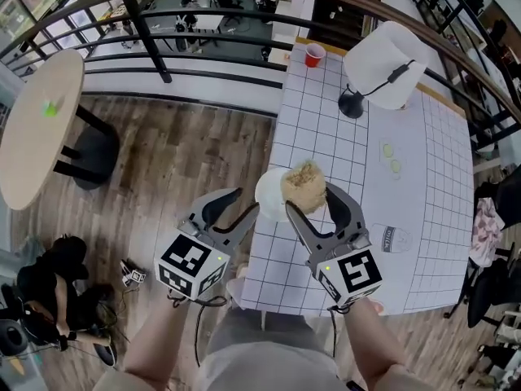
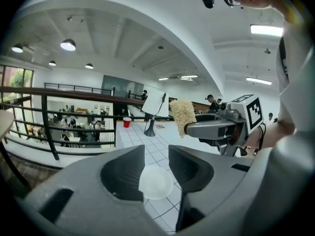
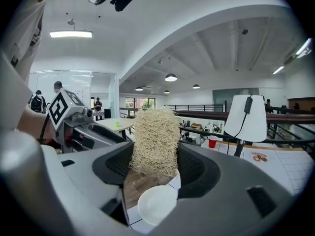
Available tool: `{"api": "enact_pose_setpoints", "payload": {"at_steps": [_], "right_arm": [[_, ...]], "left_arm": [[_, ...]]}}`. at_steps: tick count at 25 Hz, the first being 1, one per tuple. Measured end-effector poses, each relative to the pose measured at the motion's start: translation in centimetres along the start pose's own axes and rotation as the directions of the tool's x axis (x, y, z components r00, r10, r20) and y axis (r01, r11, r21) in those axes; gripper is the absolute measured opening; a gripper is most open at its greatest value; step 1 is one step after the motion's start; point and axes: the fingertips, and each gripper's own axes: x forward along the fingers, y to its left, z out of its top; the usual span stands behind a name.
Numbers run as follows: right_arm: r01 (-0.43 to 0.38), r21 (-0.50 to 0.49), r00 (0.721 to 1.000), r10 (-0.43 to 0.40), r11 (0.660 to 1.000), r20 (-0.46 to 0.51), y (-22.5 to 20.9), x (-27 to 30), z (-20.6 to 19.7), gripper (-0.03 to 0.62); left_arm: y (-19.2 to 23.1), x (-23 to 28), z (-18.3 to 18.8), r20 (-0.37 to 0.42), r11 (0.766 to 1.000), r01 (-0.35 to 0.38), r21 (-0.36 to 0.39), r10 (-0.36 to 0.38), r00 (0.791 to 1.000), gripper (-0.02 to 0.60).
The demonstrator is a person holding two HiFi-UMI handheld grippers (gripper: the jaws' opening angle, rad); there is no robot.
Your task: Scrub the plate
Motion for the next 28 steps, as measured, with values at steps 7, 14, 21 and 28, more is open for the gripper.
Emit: {"api": "enact_pose_setpoints", "payload": {"at_steps": [7,14,21,28], "right_arm": [[0.009,0.060,0.996,-0.003,0.998,-0.094,-2.1,4.1,-6.6,0.264],[-0.003,0.080,0.984,0.017,0.997,-0.179,-3.0,7.2,-12.3,0.264],[-0.015,0.108,0.966,0.043,0.994,-0.256,-3.0,8.7,-17.0,0.264],[-0.045,0.106,0.948,0.076,0.993,-0.308,-2.4,9.8,-19.3,0.264]], "left_arm": [[3.7,5.2,-6.8,-0.101,0.988,0.012,-0.157,-0.028,0.995,0.141],[5.5,9.3,-13.5,-0.178,0.951,0.035,-0.306,-0.093,0.980,0.141],[6.6,11.9,-17.7,-0.214,0.882,0.031,-0.470,-0.148,0.966,0.141],[6.3,13.1,-19.2,-0.218,0.831,0.045,-0.555,-0.198,0.956,0.140]]}}
